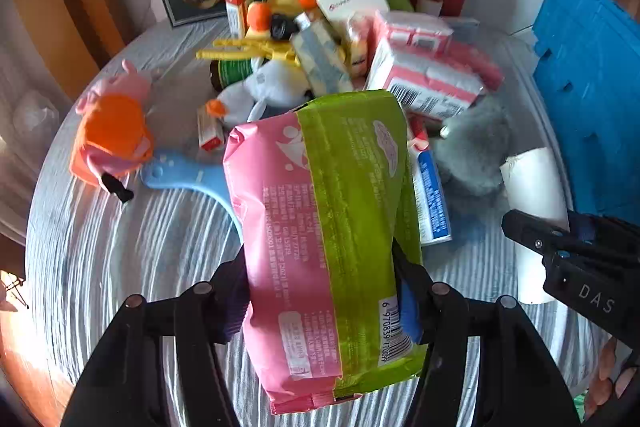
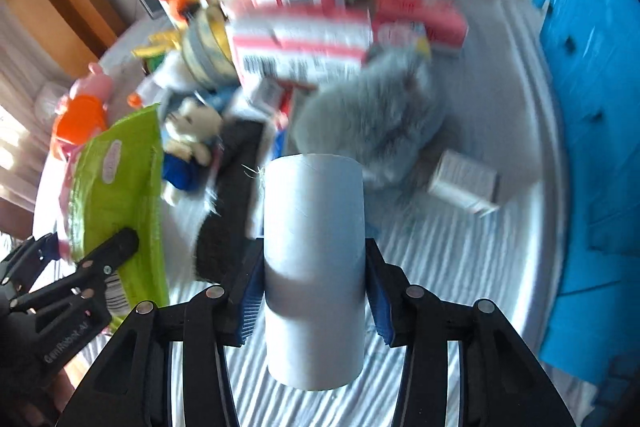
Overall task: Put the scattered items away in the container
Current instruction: 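Grasp the pink-and-green wipe pack with the left tool while the right tool grasps the white roll, then carry both items into the blue crate and open both tools to drop them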
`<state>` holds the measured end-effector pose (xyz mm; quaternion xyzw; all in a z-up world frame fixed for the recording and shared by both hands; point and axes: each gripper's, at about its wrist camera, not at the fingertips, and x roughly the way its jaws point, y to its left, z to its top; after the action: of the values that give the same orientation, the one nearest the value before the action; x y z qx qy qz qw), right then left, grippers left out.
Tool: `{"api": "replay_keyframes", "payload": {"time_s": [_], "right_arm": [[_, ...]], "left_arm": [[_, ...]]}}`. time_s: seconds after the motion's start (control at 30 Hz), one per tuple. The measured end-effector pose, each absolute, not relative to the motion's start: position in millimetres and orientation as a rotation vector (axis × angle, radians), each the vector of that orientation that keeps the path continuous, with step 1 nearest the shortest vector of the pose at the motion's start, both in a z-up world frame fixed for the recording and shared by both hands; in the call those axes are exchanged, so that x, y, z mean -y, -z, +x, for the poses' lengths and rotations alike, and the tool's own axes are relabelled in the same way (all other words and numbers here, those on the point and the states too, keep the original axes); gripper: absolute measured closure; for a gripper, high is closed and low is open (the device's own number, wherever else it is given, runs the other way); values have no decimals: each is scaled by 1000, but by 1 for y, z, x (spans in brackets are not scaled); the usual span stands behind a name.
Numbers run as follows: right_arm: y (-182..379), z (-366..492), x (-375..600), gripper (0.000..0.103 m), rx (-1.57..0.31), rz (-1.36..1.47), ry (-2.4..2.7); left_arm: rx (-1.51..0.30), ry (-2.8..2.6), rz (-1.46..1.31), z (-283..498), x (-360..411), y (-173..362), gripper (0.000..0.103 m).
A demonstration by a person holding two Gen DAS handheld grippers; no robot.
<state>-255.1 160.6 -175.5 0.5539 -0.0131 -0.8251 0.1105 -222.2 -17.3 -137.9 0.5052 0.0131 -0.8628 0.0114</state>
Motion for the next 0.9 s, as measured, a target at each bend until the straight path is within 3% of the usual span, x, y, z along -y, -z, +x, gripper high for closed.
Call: {"api": "replay_keyframes", "payload": {"time_s": [0.3,0.6,0.9], "right_arm": [[43,-257,-184,58,2,1345,2652],[-95,-239,-294,58,-2,1006,2856],[-125,-217,-466,58,-41,978,2967]], "left_arm": [[30,2923,1325,-237,-33,15,44],[51,3141,982,-242,-159,-103,44],[71,3248,911,-232,-333,-138,44]]}}
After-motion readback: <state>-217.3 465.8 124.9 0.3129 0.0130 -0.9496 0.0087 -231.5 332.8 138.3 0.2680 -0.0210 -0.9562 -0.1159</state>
